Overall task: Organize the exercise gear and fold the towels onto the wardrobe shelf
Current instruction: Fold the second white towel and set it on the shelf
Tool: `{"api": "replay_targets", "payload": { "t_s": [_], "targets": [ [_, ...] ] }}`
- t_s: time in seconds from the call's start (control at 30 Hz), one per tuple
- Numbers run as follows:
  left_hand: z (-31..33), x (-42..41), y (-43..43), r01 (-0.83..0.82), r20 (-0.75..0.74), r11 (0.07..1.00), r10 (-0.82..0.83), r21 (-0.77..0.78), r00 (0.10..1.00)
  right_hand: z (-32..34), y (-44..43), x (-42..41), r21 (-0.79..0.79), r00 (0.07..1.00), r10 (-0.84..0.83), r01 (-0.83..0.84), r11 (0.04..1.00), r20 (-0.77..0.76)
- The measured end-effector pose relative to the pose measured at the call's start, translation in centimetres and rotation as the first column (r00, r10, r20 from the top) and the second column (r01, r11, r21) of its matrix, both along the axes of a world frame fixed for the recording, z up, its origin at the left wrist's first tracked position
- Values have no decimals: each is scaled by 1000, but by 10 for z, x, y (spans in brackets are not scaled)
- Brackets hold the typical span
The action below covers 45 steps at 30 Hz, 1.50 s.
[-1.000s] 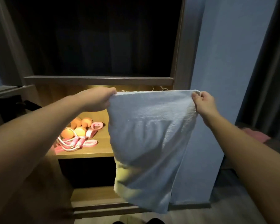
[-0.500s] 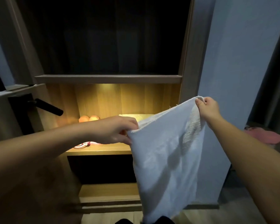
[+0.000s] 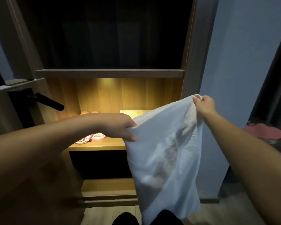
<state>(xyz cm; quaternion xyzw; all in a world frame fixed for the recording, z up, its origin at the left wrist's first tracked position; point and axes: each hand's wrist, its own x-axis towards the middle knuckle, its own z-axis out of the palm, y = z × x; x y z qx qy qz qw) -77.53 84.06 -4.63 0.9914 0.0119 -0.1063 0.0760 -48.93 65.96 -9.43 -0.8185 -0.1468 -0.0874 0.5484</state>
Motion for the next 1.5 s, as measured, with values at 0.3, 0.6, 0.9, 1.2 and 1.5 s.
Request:
{"api": "replay_targets", "payload": {
  "t_s": [0.3, 0.6, 0.9, 1.2, 1.5],
  "targets": [
    [12, 18, 62, -358, 495, 867, 154, 348, 855, 14, 9, -11, 131, 998, -41, 35, 991, 41],
    [23, 0, 94, -304, 487, 940, 194, 157, 851, 20, 12, -17, -24, 988, 143, -142, 990, 56],
    [-7, -2, 114, -379, 543, 857, 515, -350, 663, 21, 19, -24, -55, 965, 263, -262, 964, 21],
    [-6, 13, 113, -276, 617, 772, 628, -573, 474, 29, 19, -23, 95, 974, 222, -226, 970, 47],
    [-37, 30, 107, -469, 428, 540, 841, -699, 331, 0, 31, -31, -258, 988, 148, -155, 954, -46]
  ]
}}
